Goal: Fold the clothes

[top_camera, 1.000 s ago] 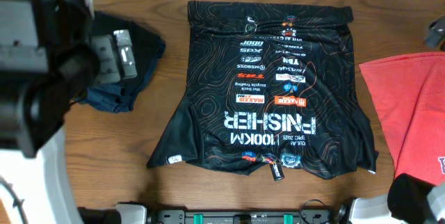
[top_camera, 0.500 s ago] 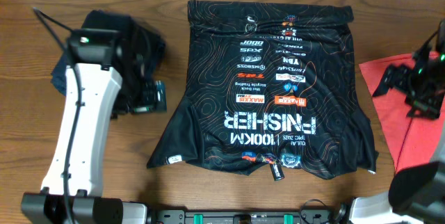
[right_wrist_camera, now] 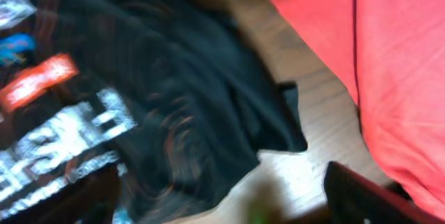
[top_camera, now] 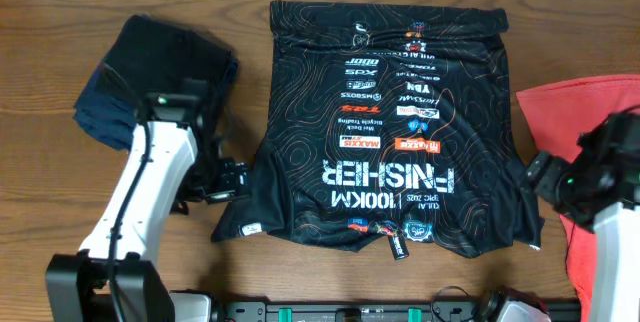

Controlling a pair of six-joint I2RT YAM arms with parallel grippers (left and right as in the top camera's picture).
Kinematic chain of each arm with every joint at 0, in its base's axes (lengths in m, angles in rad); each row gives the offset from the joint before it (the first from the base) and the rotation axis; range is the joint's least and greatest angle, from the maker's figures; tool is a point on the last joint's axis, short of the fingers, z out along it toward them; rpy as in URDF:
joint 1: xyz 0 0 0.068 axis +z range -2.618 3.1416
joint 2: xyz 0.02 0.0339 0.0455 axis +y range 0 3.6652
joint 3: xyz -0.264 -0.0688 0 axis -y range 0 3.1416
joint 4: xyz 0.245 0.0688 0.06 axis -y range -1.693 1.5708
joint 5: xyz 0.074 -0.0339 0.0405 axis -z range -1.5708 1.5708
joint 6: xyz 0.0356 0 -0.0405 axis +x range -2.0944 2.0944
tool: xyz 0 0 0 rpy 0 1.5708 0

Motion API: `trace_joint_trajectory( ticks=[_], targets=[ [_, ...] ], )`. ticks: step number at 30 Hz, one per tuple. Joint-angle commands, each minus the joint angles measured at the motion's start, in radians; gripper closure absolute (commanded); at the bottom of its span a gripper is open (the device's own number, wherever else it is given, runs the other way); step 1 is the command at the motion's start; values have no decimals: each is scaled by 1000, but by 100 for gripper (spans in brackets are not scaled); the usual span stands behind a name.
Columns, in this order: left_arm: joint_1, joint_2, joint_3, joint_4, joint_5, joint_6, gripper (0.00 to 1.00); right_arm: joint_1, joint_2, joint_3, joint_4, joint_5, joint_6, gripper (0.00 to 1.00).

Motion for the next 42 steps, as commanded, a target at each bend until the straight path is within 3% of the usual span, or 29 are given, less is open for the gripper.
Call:
trace_joint_trajectory(
  ticks=[1,8,16,18,21,23,30,34,39,42],
  targets=[
    [3,-4,-85,68,89,-50,2,-42,50,-68,51,-56,53,18],
    [4,-4,-157,146,101,-92,2,-90,237,-90,50,73,189,25],
    [4,-4,-174,174,101,-102,2,-143,357,-134,119,103,195,32],
    [4,-4,-174,174,101,-102,2,-157,364,-136,128,103,195,44],
    [4,-4,-174,175,98,-101,2,-183,363,-136,135,116,196,85],
    [5,-4,-174,175,98,-101,2,-212,363,-135,138,150,217,99],
    [5,-4,-174,175,97,-101,2,-359,283,-71,81,190,248,99],
    [5,-4,-174,175,89,-101,2,-406,219,-53,72,50,191,98],
    [5,-4,-175,193,56,-102,2,-365,208,-72,48,-40,95,51],
    [5,-3,-193,220,56,-131,2,-342,208,-123,76,-44,97,44]
  ],
)
